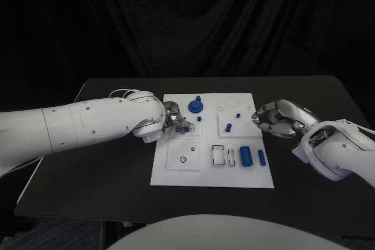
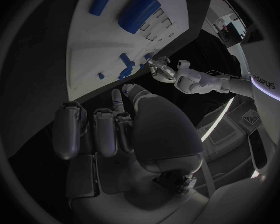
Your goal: Assemble the parts on the task board
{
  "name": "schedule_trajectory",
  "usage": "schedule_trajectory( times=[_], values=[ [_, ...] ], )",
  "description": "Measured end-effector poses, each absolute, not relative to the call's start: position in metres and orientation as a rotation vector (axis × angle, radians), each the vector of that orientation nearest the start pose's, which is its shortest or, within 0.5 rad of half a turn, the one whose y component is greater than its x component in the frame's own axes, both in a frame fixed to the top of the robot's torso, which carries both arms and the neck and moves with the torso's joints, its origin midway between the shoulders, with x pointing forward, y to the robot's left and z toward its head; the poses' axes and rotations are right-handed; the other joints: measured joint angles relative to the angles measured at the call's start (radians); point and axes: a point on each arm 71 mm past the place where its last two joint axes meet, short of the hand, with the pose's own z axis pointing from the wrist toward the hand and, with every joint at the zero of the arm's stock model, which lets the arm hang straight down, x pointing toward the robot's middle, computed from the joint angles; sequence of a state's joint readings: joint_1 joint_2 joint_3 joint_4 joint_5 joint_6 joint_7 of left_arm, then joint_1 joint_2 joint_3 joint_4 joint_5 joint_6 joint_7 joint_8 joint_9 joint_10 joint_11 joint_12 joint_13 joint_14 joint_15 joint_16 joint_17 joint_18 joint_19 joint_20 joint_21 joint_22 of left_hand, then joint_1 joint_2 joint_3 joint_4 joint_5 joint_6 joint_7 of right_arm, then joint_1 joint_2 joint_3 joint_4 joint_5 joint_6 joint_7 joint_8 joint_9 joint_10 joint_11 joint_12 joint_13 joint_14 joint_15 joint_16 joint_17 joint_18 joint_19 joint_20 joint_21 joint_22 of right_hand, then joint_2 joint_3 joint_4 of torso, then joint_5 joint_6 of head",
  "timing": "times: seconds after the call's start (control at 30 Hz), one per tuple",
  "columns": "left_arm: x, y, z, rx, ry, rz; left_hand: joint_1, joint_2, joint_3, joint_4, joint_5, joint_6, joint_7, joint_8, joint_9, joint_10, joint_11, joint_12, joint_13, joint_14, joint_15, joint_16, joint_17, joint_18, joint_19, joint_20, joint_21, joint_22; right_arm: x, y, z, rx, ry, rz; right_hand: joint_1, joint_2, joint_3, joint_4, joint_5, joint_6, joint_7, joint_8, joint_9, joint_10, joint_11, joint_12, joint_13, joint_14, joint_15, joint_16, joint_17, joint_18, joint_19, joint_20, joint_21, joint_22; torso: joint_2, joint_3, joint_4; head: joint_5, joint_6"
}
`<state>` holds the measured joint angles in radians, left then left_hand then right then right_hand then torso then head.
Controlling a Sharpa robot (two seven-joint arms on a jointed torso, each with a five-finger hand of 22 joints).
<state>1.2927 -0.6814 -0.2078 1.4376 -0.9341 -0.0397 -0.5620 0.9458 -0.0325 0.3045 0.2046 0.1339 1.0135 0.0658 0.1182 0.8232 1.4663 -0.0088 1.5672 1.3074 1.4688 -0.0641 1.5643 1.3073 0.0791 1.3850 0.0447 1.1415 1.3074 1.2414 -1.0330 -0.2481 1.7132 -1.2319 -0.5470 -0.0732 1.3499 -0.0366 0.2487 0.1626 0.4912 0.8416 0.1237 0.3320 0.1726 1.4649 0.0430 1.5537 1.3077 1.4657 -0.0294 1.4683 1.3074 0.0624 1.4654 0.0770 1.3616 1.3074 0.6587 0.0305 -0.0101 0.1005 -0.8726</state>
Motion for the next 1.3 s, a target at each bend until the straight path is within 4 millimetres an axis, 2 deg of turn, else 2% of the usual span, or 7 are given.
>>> schedule_trajectory(
  times=[0.33,0.47,0.53,0.83,1.07,1.13,1.3],
  values=[
    [0.486,0.174,-0.241,-0.308,2.323,-0.376,-0.021,0.021,-0.078,0.056,-0.024,0.016,0.002,-0.004,0.0,0.0,0.0,0.0,0.0,0.0,0.0,0.0,0.0,0.006,0.012,0.004,0.009,0.0,0.426,-0.246,-0.214,0.101,1.683,0.708,0.0,0.0,0.004,-0.004,0.0,0.0,0.0,0.0,0.0,0.0,0.0,0.0,0.0,0.0,0.0,0.0,0.0,0.0,0.0,0.0,-0.004,0.0,0.0,0.0005,0.0,0.003,0.0],
    [0.485,0.177,-0.242,-0.318,2.318,-0.372,-0.028,0.028,-0.107,0.08,-0.029,0.029,-0.003,0.017,-0.007,0.0,0.0,0.0,0.0,0.0,0.0,0.0,0.0,0.006,0.02,0.002,0.018,0.0,0.426,-0.246,-0.214,0.101,1.684,0.708,0.0,0.0,0.004,-0.004,0.0,0.0,0.0,0.0,0.0,0.0,0.0,0.0,0.0,0.0,0.0,0.0,0.0,0.0,0.0,0.0,-0.004,0.0,0.001,0.0004,0.0001,0.003,0.0],
    [0.483,0.18,-0.242,-0.326,2.313,-0.373,-0.023,0.033,-0.119,0.082,-0.029,0.036,-0.011,0.033,-0.004,-0.001,-0.001,0.0,0.0,0.0,0.0,0.0,0.0,0.006,0.027,-0.005,0.029,0.0,0.426,-0.246,-0.214,0.102,1.684,0.707,0.0,0.0,0.004,-0.004,0.0,0.0,0.0,0.0,0.0,0.0,0.0,0.0,0.0,0.0,0.0,0.0,0.0,0.0,0.0,0.0,-0.004,0.0,0.001,0.0004,0.0002,0.003,0.0],
    [0.477,0.193,-0.234,-0.363,2.196,-0.445,0.004,0.059,-0.2,0.086,0.029,0.027,-0.038,0.186,0.159,0.002,-0.023,0.0,0.0,-0.002,-0.02,0.0,0.0,0.006,0.061,-0.02,0.093,0.0,0.426,-0.248,-0.214,0.104,1.682,0.705,0.0,0.0,0.007,-0.001,0.0,0.0,0.0,0.0,0.0,0.0,0.0,0.0,0.0,0.0,0.0,0.0,0.0,0.0,0.0,0.0,-0.004,0.0,0.001,0.0004,0.0004,0.0,0.0],
    [0.484,0.2,-0.209,-0.358,2.051,-0.509,0.026,0.066,-0.213,0.084,0.04,0.019,-0.041,0.216,0.188,-0.002,-0.028,0.0,0.0,-0.005,-0.024,0.0,0.0,0.004,0.072,-0.025,0.119,0.0,0.426,-0.249,-0.214,0.107,1.681,0.705,0.0,0.0,0.007,-0.001,0.0,0.0,0.0,0.0,0.0,0.0,0.0,0.0,0.0,0.0,0.0,0.0,0.0,0.0,0.0,0.0,-0.004,0.001,0.0,0.0003,0.0009,0.005,0.0],
    [0.485,0.202,-0.206,-0.357,2.03,-0.513,0.031,0.071,-0.213,0.084,0.044,0.019,-0.041,0.22,0.192,0.0,-0.03,0.0,0.0,-0.005,-0.024,0.0,0.0,-0.011,0.072,-0.025,0.125,0.0,0.426,-0.249,-0.214,0.107,1.68,0.705,0.0,0.0,0.007,-0.001,0.0,0.0,0.0,0.0,0.0,0.0,0.0,0.0,0.0,0.0,0.0,0.0,0.0,0.0,0.0,0.0,-0.004,0.001,-0.001,0.0003,0.0013,0.007,0.0],
    [0.487,0.207,-0.203,-0.352,2.02,-0.503,0.094,0.071,-0.217,0.077,0.072,0.014,-0.046,0.238,0.206,-0.001,-0.034,0.0,0.0,-0.002,-0.027,0.0,0.0,-0.011,0.076,-0.029,0.132,0.0,0.427,-0.249,-0.214,0.109,1.68,0.706,0.0,0.0,0.007,-0.001,0.0,0.0,0.0,0.0,0.0,0.0,0.0,0.0,0.0,0.0,0.0,0.0,0.0,0.0,0.0,0.0,-0.004,0.001,-0.002,0.0007,0.0014,0.008,0.0]
  ],
)
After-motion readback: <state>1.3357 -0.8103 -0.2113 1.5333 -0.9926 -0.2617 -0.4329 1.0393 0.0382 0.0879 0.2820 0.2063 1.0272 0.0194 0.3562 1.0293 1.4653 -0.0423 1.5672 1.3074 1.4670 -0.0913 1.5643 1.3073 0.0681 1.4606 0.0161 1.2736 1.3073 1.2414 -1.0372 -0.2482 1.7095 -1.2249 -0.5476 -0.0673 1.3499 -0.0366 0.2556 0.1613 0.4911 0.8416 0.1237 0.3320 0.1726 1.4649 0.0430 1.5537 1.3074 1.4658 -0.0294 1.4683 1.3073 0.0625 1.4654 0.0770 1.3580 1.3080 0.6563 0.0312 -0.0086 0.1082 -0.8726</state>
